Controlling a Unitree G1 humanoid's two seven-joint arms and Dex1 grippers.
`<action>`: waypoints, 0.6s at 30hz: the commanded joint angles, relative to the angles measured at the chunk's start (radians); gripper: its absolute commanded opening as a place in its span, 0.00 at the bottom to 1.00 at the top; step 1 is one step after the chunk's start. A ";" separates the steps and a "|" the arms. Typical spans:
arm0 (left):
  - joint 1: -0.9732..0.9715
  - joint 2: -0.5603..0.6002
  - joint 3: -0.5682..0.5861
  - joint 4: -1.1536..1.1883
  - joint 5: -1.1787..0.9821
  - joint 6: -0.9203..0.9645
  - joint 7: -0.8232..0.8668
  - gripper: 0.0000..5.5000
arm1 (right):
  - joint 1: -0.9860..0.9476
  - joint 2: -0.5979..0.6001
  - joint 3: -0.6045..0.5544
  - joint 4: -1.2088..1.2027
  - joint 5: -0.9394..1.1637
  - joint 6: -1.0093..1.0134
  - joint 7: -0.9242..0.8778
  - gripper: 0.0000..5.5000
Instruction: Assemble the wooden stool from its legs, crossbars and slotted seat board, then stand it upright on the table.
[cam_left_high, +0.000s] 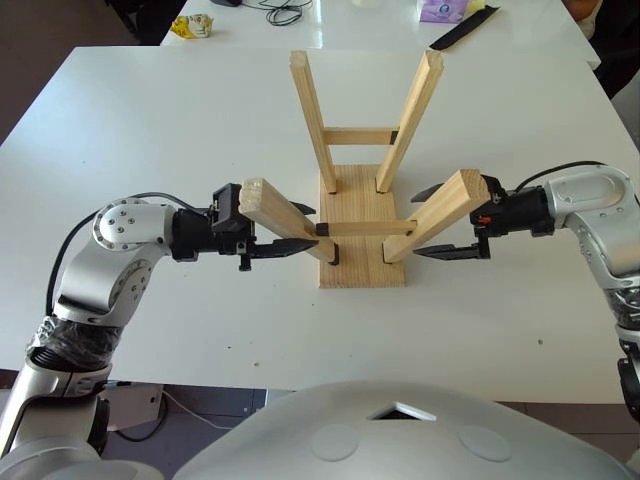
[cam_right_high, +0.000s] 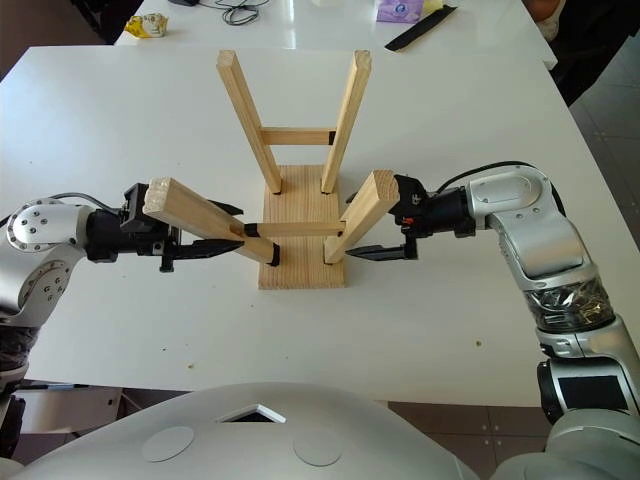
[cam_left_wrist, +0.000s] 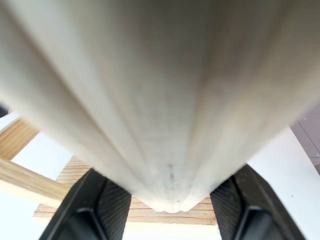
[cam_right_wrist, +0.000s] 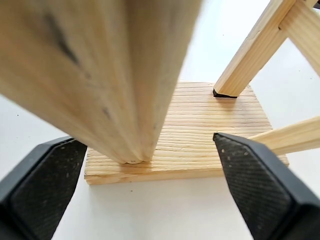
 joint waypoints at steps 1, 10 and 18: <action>0.006 0.053 -0.059 0.063 0.140 0.059 -0.007 0.37 | 0.003 -0.006 -0.009 -0.036 -0.004 0.001 -0.011 0.82; -0.077 0.062 -0.110 0.103 0.156 0.087 -0.044 0.37 | 0.037 0.000 0.004 -0.064 -0.018 -0.021 -0.031 0.82; -0.072 0.042 -0.143 0.110 0.154 0.103 -0.016 0.37 | 0.051 0.005 0.024 -0.058 -0.043 -0.060 -0.024 0.82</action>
